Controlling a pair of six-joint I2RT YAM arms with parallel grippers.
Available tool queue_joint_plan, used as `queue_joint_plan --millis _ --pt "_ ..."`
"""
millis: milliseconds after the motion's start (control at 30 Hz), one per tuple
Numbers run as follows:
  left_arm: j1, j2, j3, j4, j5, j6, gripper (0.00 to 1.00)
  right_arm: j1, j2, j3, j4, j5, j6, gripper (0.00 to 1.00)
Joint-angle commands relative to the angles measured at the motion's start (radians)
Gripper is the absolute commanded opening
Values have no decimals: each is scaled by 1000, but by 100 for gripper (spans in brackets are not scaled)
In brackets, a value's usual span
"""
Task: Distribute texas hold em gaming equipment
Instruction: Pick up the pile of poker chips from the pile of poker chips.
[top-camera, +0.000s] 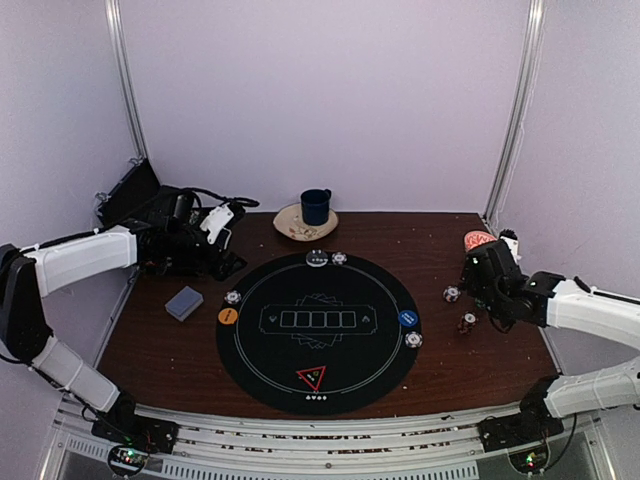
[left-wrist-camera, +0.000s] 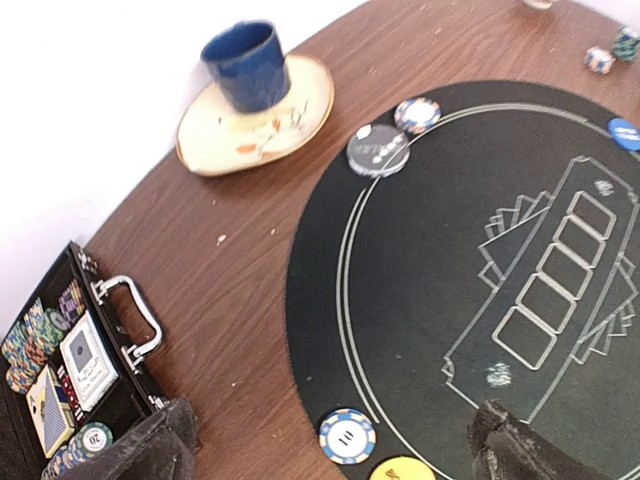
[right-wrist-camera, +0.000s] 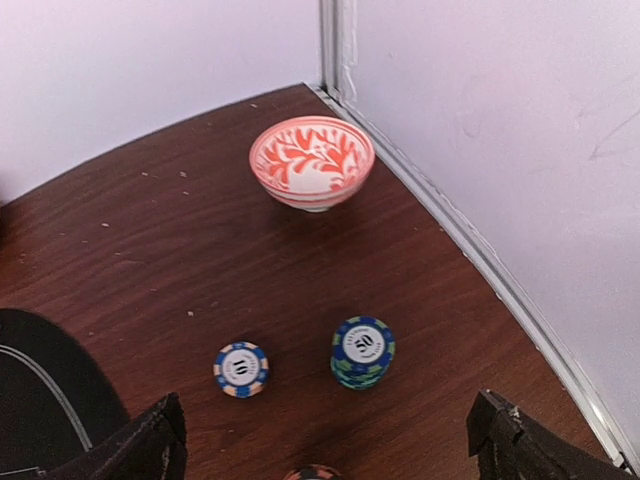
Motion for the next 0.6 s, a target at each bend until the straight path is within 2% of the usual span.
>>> queue_joint_plan --millis 0,233,433,567 --pt "5 -104 -95 185 91 -10 98 -126 58 13 -2 -114 -4 100" --pt "5 -225 -245 331 175 -19 98 -256 193 40 61 -190 41 100" --pt "3 -251 -320 448 186 -44 98 -285 318 82 131 -272 84 100" --pt "4 -257 -376 539 183 -54 98 -288 369 88 156 -246 84 100"
